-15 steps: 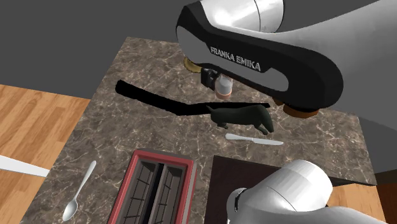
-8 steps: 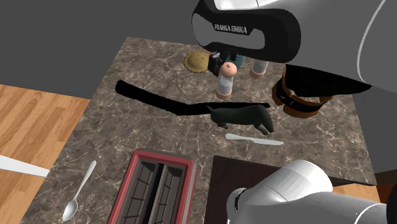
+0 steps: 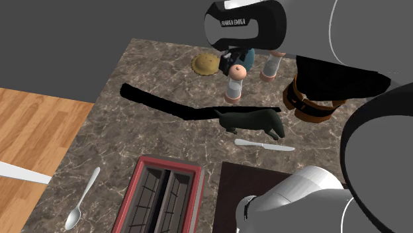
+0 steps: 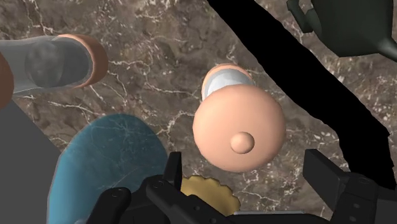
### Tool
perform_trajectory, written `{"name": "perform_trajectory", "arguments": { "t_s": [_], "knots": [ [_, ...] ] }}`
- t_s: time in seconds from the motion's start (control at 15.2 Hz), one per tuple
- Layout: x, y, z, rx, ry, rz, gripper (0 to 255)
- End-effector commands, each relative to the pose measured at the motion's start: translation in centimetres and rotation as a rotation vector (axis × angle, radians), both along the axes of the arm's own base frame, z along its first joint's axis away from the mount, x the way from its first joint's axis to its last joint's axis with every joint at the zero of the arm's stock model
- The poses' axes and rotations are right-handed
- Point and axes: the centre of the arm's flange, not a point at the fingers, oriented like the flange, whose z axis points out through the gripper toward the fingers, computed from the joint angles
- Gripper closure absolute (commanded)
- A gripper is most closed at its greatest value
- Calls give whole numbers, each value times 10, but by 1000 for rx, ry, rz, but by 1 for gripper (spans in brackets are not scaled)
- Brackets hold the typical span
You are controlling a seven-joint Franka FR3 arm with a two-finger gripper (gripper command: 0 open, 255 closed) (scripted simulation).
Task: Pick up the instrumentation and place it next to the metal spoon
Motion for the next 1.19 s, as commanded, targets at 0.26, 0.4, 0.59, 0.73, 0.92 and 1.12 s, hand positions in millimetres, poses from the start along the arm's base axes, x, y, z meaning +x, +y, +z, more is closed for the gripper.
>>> {"name": "perform_trajectory", "arguments": {
  "t_s": [0.26, 0.4, 0.59, 0.73, 0.92, 1.12],
  "knots": [
    [1, -1, -19, 0, -1, 0, 0],
    [1, -1, -19, 0, -1, 0, 0],
    [1, -1, -19, 0, -1, 0, 0],
    [1, -1, -19, 0, -1, 0, 255],
    [1, -1, -19, 0, -1, 0, 255],
    [1, -2, -19, 0, -1, 0, 255]
  ]
}}
